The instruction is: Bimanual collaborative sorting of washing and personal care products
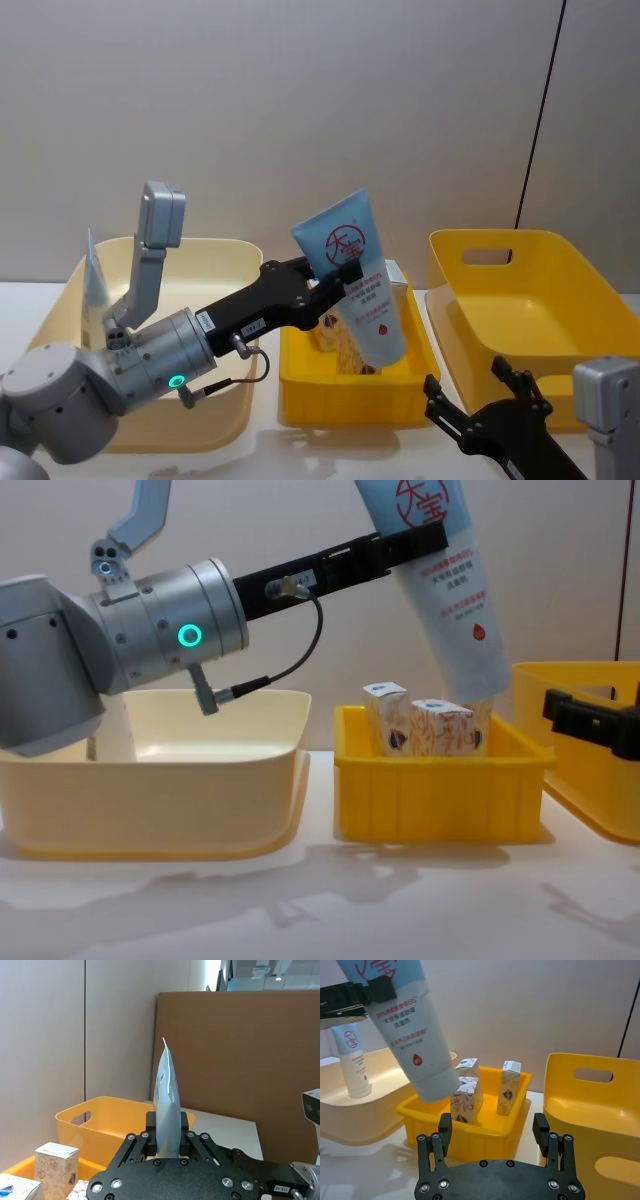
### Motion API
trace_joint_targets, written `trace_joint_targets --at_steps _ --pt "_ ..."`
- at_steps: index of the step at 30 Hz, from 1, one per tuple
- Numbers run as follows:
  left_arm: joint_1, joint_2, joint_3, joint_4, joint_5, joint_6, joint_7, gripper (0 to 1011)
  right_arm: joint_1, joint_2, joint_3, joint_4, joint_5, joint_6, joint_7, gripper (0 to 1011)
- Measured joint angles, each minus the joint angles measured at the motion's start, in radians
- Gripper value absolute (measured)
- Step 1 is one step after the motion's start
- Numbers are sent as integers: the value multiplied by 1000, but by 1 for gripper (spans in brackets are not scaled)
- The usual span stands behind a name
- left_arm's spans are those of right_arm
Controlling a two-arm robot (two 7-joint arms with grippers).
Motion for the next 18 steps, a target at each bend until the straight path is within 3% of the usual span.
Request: trace_joint_targets --at_steps 12,18 --pt "-8 -10 8 15 -5 -3 -8 238 4 37 7 -80 46 104 68 1002" --pt "-10 -12 10 19 -7 -4 -9 238 12 46 2 -116 42 146 73 1002"
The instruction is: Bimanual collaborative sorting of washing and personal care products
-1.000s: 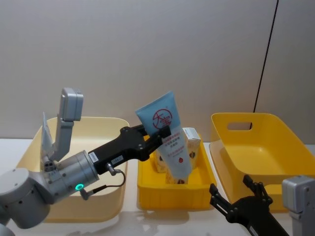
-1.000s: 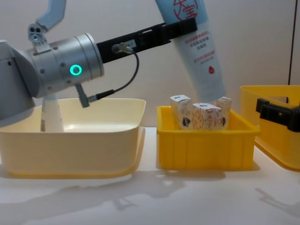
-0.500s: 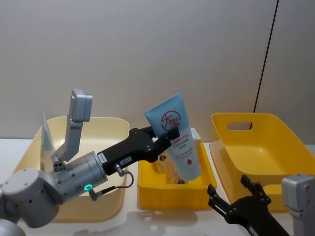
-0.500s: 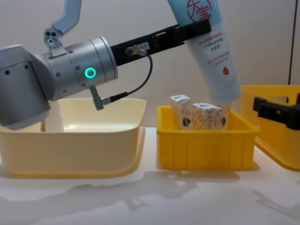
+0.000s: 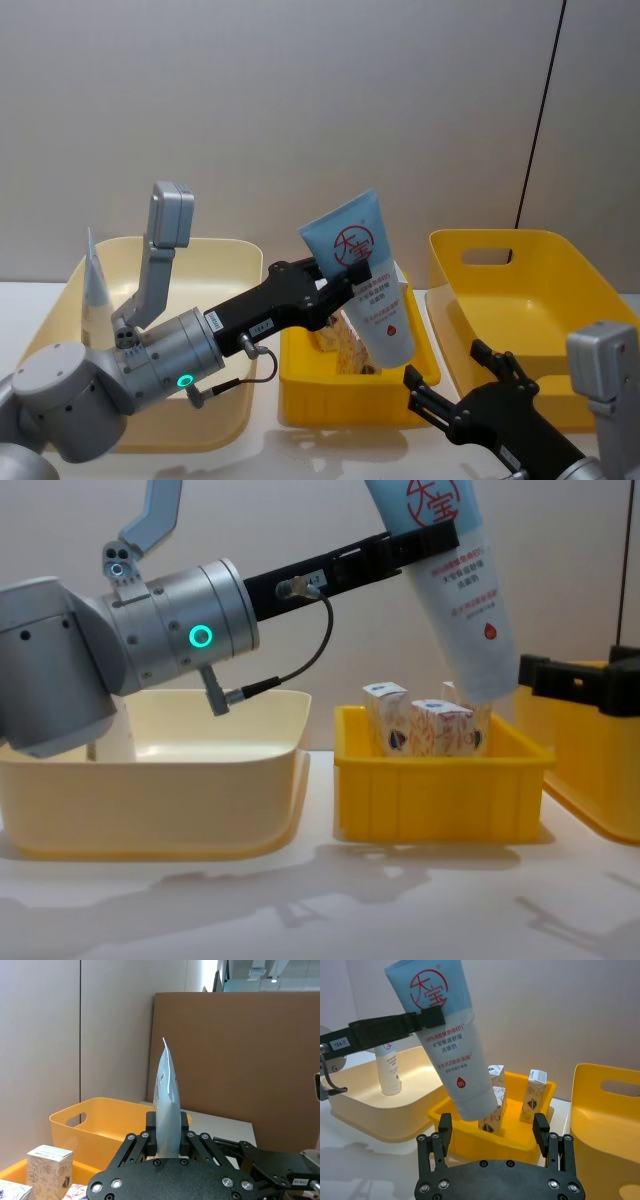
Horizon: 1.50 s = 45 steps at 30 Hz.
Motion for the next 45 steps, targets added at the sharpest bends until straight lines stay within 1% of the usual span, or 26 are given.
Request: trace_joint_targets --at_steps 5,8,11,13,15,18,24,25,28,33,45 --pt "-1 -1 1 2 -1 -1 -1 238 7 1 -10 -18 -25 16 -9 1003" --pt "-1 -2 1 3 -1 -1 -1 238 12 0 -18 -24 -50 20 -23 1002" --pt "-2 -2 2 4 -1 -1 -2 238 21 -4 -33 -25 -86 22 -42 1002" --pt "-2 -2 2 4 -2 -1 -2 238 23 -5 -36 -25 -93 21 -47 1002" --pt "-2 -3 2 4 -2 -1 -2 238 32 -12 -50 -20 -123 17 -62 1002" --pt "-2 -3 2 5 -2 -1 -2 238 41 -17 -59 -12 -143 13 -72 1002" --pt "-3 -3 3 5 -2 -1 -3 238 70 -36 -90 20 -194 -5 -91 1002" --pt "-3 -3 3 5 -2 -1 -3 238 70 -36 -90 20 -194 -5 -91 1002" --pt "-3 -4 3 6 -2 -1 -3 238 87 -47 -102 41 -219 -13 -100 1002" --pt "-3 -4 3 6 -2 -1 -3 238 106 -62 -117 63 -242 -21 -107 1002" --pt "-3 -4 3 6 -2 -1 -3 238 148 -103 -149 118 -290 -36 -122 1002"
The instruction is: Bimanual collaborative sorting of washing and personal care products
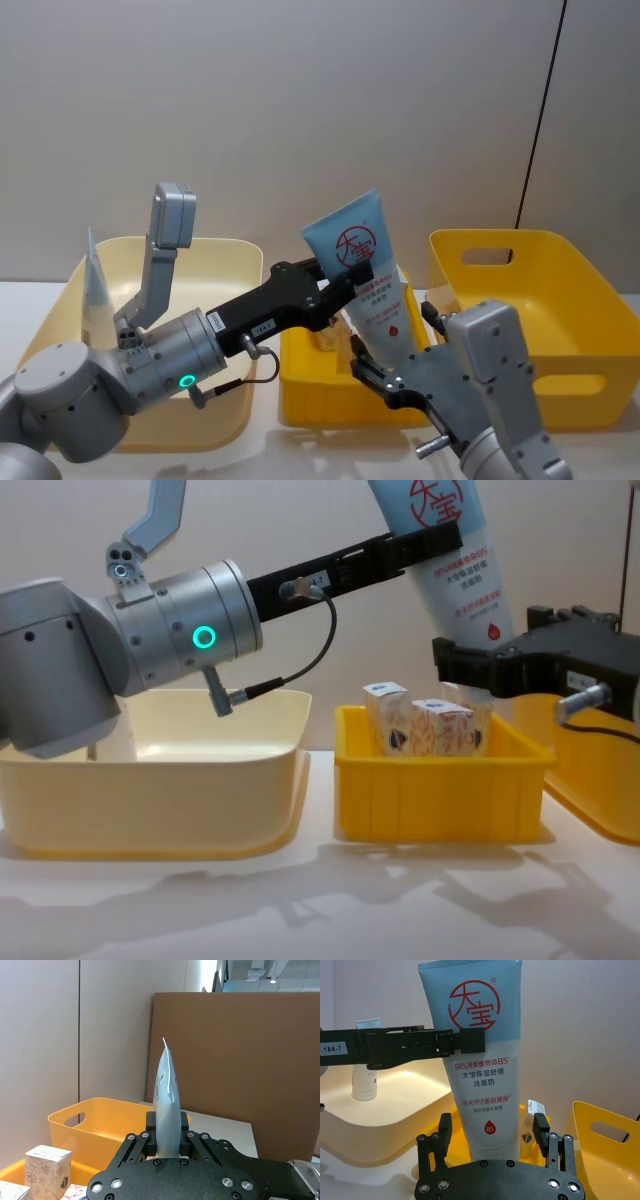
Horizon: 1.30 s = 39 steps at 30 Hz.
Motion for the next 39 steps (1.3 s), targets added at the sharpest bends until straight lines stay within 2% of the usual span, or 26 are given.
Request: trace_joint_targets --at_steps 19,26,29,39 --pt "0 0 0 0 0 0 0 238 26 -35 -20 38 -38 -12 -18 999" --pt "0 0 0 0 0 0 0 238 29 -39 -22 42 -42 -12 -19 860" --pt "0 0 0 0 0 0 0 238 30 -41 -22 43 -44 -13 -20 744" --pt "0 0 0 0 0 0 0 238 31 -43 -24 46 -46 -13 -21 654"
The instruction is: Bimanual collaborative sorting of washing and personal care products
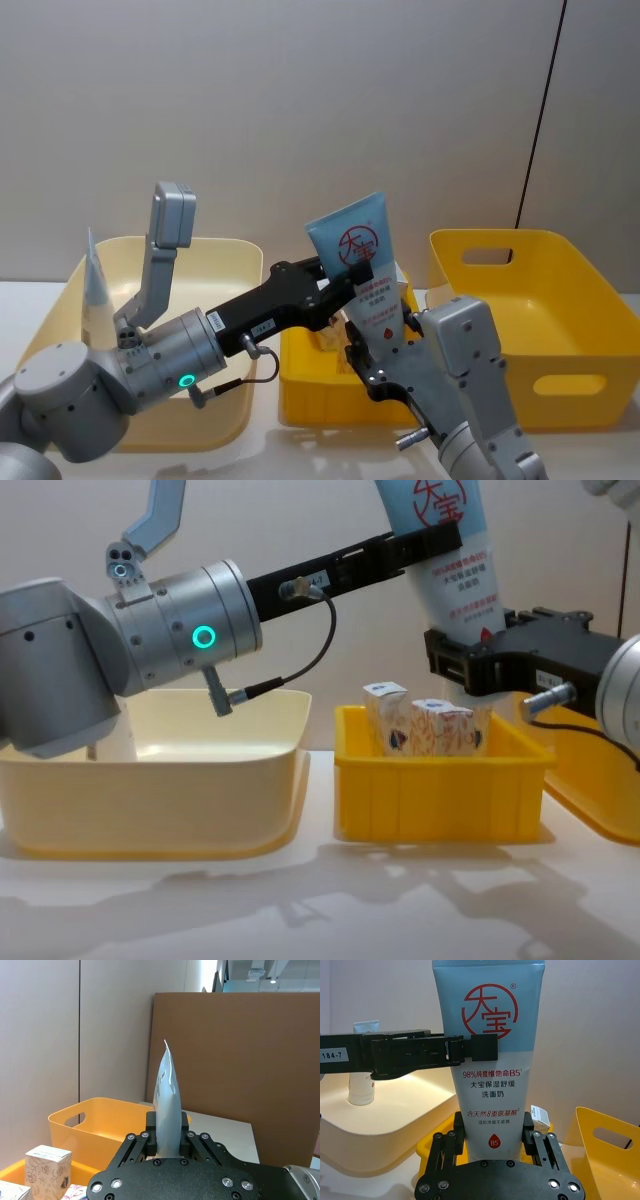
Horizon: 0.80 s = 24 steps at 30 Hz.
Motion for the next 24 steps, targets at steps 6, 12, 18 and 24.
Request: trace_joint_targets --at_steps 6,12,18,24 --pt "0 0 0 0 0 0 0 278 1 -1 -1 1 -1 -1 0 628" --pt "0 0 0 0 0 0 0 445 -1 -1 3 1 -1 -1 0 587" --pt "0 0 0 0 0 0 0 627 -6 -3 16 0 -1 -3 -5 560" --pt "0 0 0 0 0 0 0 823 -14 -5 36 -4 0 -7 -15 534"
